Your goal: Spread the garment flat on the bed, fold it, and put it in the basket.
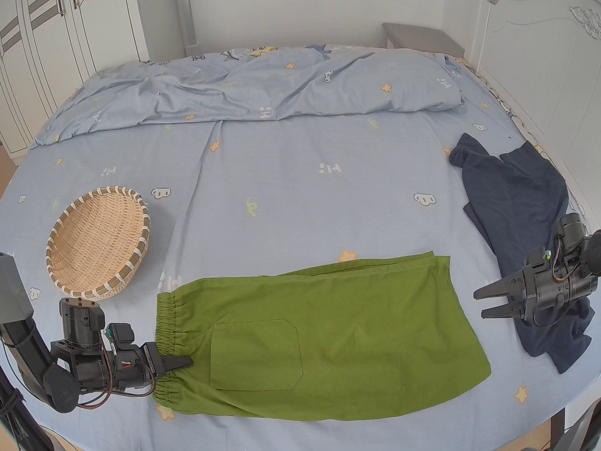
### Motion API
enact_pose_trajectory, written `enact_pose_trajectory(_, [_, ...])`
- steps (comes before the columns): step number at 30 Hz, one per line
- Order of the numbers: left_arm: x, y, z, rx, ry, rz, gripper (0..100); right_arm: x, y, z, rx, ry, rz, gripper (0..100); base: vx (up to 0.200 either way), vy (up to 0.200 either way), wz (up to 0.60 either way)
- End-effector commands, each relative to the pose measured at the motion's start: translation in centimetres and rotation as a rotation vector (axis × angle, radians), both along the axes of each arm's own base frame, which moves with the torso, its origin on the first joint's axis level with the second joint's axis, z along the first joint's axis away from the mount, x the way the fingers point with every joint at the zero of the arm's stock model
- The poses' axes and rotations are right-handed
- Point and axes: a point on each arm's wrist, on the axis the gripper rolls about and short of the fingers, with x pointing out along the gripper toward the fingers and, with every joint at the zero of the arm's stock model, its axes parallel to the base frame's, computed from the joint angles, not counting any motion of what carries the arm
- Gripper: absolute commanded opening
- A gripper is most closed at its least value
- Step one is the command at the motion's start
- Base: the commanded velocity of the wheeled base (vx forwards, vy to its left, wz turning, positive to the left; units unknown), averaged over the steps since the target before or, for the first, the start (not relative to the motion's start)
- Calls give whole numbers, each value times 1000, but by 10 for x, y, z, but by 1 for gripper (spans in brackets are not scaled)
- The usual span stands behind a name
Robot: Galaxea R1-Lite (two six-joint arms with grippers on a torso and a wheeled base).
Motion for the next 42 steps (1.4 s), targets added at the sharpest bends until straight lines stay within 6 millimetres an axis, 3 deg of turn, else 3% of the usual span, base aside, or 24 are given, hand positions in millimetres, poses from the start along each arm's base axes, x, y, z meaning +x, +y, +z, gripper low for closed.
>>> enact_pose_trajectory(1, [4,0,-5,0,5,3,0,-19,36,35,1,-129,132,100,0,0,0])
enact_pose_trajectory(4, [4,0,-5,0,-3,3,0,-19,53,33,5,-119,196,100,0,0,0])
enact_pose_trajectory(5, [4,0,-5,-1,-7,3,0,-13,67,25,9,-96,249,100,0,0,0])
enact_pose_trajectory(6, [4,0,-5,-1,-7,3,0,-13,67,25,9,-96,249,100,0,0,0])
enact_pose_trajectory(9, [4,0,-5,-1,-7,3,0,9,91,5,11,-96,319,100,0,0,0])
enact_pose_trajectory(11, [4,0,-5,-1,-9,4,0,17,95,0,12,-102,321,100,0,0,0])
enact_pose_trajectory(13, [4,1,-6,0,-6,9,0,38,99,-11,19,-82,305,100,0,0,0])
enact_pose_trajectory(20, [2,2,-5,4,-8,18,0,67,87,-25,22,-58,244,100,0,0,0])
enact_pose_trajectory(26, [-6,3,-3,9,-2,14,0,87,74,-21,43,-58,161,100,0,0,0])
enact_pose_trajectory(35, [-13,4,3,23,-26,25,0,119,37,-20,82,-43,-5,100,0,0,0])
enact_pose_trajectory(42, [-10,3,1,73,-33,65,0,124,29,-22,33,-53,-89,100,0,0,0])
